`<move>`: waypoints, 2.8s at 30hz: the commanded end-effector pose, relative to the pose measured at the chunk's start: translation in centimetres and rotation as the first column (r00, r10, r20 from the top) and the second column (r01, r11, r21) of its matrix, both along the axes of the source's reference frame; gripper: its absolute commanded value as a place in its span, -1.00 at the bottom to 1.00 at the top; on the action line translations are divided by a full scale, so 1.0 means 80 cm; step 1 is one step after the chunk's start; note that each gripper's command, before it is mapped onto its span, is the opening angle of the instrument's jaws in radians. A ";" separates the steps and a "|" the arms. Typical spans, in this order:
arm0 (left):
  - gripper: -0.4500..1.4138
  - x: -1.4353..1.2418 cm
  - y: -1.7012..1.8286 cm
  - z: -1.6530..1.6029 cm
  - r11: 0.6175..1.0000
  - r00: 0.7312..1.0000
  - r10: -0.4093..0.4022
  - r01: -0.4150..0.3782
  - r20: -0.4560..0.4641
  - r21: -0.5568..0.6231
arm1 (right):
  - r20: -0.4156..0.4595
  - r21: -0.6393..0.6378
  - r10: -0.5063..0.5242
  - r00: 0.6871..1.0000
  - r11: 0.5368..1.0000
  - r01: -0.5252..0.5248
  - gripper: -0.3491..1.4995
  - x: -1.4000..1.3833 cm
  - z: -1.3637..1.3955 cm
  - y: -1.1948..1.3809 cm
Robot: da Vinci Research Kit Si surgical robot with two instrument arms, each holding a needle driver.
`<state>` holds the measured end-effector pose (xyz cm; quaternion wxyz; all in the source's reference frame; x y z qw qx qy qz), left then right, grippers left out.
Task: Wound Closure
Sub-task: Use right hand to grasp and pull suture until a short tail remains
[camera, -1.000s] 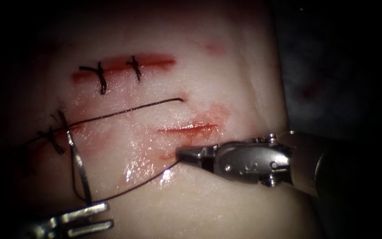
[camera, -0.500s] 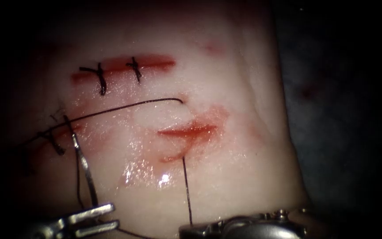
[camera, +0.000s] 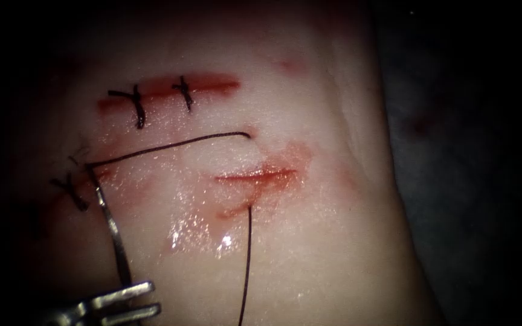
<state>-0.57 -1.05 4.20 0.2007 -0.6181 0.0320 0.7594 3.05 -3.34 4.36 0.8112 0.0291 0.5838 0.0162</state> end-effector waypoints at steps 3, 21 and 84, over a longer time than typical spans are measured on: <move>-1.00 0.0008 0.0007 0.0007 0.999 0.998 -0.010 0.008 -0.054 -0.037 | -0.023 -0.063 0.035 0.999 0.997 -0.036 0.78 -0.0014 0.0005 0.0051; -1.00 0.0024 0.0014 0.0008 0.997 0.990 -0.039 0.031 -0.135 -0.066 | 0.091 -0.313 -0.014 0.996 0.949 0.042 0.65 -0.0026 0.0085 0.0145; -1.00 0.0012 0.0007 0.0017 0.997 0.993 -0.031 0.022 -0.117 -0.079 | 0.073 -0.051 -0.038 0.997 0.998 0.042 -0.07 0.0003 0.0065 -0.0004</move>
